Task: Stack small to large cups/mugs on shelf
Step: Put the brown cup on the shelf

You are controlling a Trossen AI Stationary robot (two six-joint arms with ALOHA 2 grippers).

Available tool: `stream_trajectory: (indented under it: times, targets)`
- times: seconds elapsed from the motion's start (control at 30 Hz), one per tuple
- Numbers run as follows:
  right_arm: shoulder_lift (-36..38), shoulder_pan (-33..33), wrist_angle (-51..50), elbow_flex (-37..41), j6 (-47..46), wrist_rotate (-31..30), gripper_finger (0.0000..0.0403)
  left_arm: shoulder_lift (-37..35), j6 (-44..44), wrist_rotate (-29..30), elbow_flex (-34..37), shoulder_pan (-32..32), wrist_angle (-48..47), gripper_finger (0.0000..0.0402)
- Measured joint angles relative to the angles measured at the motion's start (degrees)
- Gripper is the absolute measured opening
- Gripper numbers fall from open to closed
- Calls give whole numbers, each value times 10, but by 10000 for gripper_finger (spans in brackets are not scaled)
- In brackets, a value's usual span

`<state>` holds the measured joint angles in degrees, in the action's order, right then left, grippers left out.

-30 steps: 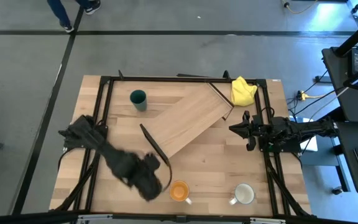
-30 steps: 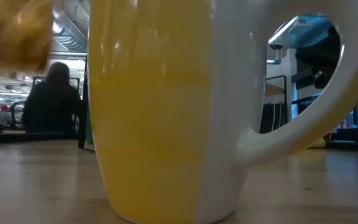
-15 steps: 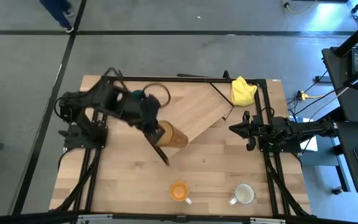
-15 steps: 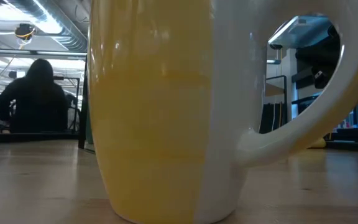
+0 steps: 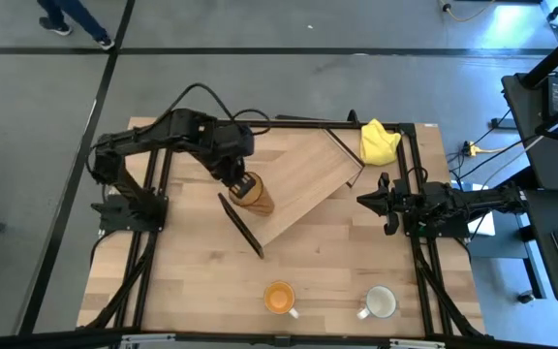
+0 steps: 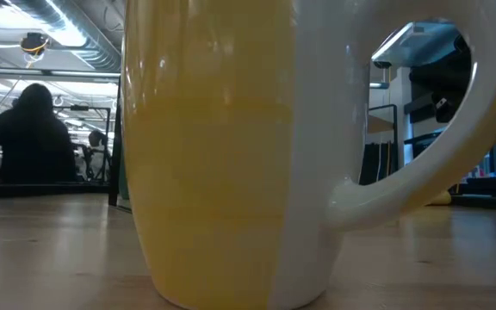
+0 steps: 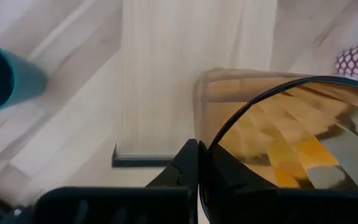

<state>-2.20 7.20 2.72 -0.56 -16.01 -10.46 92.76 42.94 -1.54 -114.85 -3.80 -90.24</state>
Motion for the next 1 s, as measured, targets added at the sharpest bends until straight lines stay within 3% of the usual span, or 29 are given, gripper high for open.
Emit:
stream_trajectory:
  times: [0.3, 0.43, 0.67, 1.0]
  targets:
    - [0, 0, 0, 0, 0, 0, 32, -91, 31, 46, 3, -3, 2, 0]
    - [0, 0, 0, 0, 0, 0, 32, -93, 30, 58, 20, 11, 5, 0]
    - [0, 0, 0, 0, 0, 0, 32, -87, 19, 28, 123, 32, 6, 0]
    - [0, 0, 0, 0, 0, 0, 32, -88, 9, 50, 90, 37, 2, 0]
